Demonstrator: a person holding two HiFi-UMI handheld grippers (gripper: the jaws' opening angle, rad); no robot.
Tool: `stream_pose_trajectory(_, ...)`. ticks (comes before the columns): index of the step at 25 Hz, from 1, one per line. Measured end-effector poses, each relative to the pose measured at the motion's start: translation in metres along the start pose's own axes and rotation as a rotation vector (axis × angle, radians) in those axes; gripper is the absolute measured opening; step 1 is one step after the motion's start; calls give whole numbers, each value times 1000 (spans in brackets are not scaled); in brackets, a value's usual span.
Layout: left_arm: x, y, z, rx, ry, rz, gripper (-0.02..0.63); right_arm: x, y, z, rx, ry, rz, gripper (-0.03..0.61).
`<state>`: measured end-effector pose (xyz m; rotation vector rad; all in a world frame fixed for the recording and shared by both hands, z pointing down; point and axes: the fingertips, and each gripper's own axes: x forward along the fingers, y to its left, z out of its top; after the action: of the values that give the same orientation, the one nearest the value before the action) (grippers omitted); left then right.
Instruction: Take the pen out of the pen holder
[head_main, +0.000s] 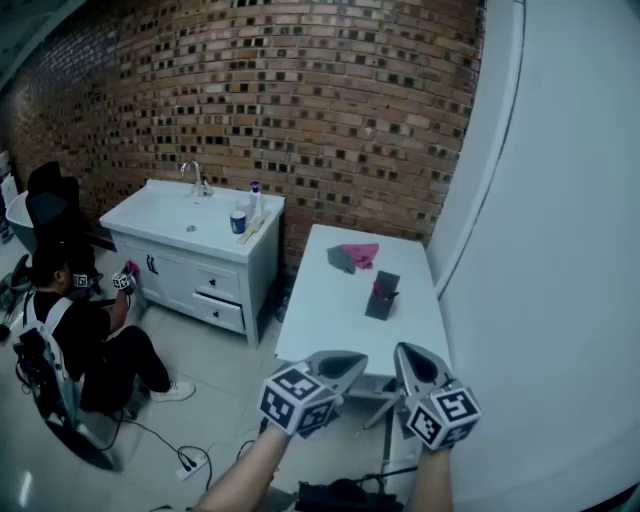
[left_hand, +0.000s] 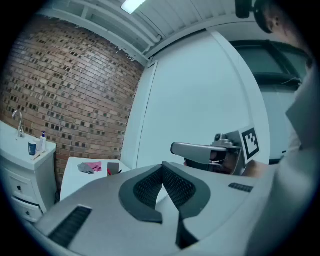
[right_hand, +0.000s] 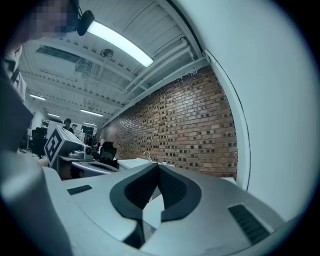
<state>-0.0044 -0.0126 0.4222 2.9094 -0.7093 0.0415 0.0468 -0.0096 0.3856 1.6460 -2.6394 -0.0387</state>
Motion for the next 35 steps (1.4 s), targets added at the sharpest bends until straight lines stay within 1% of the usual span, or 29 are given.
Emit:
stream_pose_trajectory(5, 16, 8, 13, 15, 1, 4, 8, 10, -15, 8, 1, -9, 13, 0)
stream_pose_trajectory(9, 37, 14, 17, 25, 6, 9, 8, 17, -36, 8, 12, -17, 15, 0)
stream_pose_trajectory(13, 62, 28, 22, 27, 14, 21, 8, 32, -59, 8, 23, -17, 25, 0)
stream_pose_trajectory(17, 88, 48, 23, 21, 27, 43, 8, 53, -85, 5, 32, -7, 38, 0)
stream_pose_trajectory(23, 119, 77, 29, 1, 55, 79, 8, 82, -121, 12, 57, 5, 53, 0)
stream_pose_trajectory(31, 160, 102, 40, -4, 50, 119, 8, 112, -165, 3, 71, 10, 106, 0)
stream_pose_trajectory(35, 178, 109, 46, 5, 60, 138, 8, 120, -185, 4, 85, 11, 112, 0)
